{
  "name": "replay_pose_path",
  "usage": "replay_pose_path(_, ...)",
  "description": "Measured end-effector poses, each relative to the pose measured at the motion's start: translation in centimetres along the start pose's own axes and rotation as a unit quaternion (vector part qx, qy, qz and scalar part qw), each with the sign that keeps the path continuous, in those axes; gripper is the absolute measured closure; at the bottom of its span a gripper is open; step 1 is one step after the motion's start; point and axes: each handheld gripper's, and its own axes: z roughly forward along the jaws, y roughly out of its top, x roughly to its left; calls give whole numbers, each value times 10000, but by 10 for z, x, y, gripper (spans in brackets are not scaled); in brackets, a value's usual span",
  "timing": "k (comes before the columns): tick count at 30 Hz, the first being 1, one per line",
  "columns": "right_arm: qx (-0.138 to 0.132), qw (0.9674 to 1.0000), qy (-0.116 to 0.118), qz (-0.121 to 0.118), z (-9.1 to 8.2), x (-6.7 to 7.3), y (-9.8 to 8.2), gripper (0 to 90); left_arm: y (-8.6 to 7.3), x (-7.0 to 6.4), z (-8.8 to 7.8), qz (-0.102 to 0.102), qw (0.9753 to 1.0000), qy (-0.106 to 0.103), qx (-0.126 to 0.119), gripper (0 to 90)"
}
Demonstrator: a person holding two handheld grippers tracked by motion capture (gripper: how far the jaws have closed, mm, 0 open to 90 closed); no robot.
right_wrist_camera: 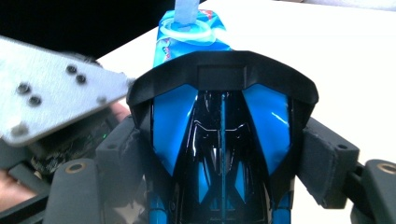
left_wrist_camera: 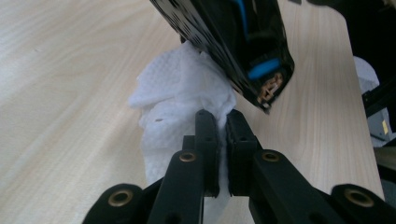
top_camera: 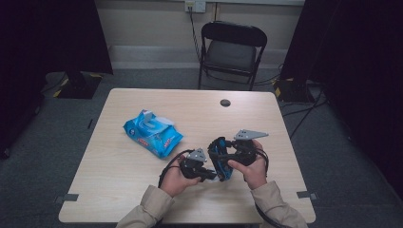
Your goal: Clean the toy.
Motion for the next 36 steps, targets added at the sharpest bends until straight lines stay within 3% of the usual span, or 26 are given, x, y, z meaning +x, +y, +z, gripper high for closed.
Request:
replay_pose_path(15, -93, 9998, -170, 28, 0, -4, 0, 255, -6, -9, 5, 7, 9997, -192, 158, 857)
replay_pose_path(19, -123, 9998, -161, 29, -1, -4, 1, 255, -8, -7, 2, 11, 9997, -132, 202, 857)
replay_pose_path(28, -125, 9999, -63, -32, -5, -1, 2, 255, 0, 14, -43, -230, 9986, 444, -166, 858)
replay_pose_path(36, 12, 10000, 8, -84, 1, 4, -2, 255, 12, 26, -70, -282, 9959, 679, -518, 858)
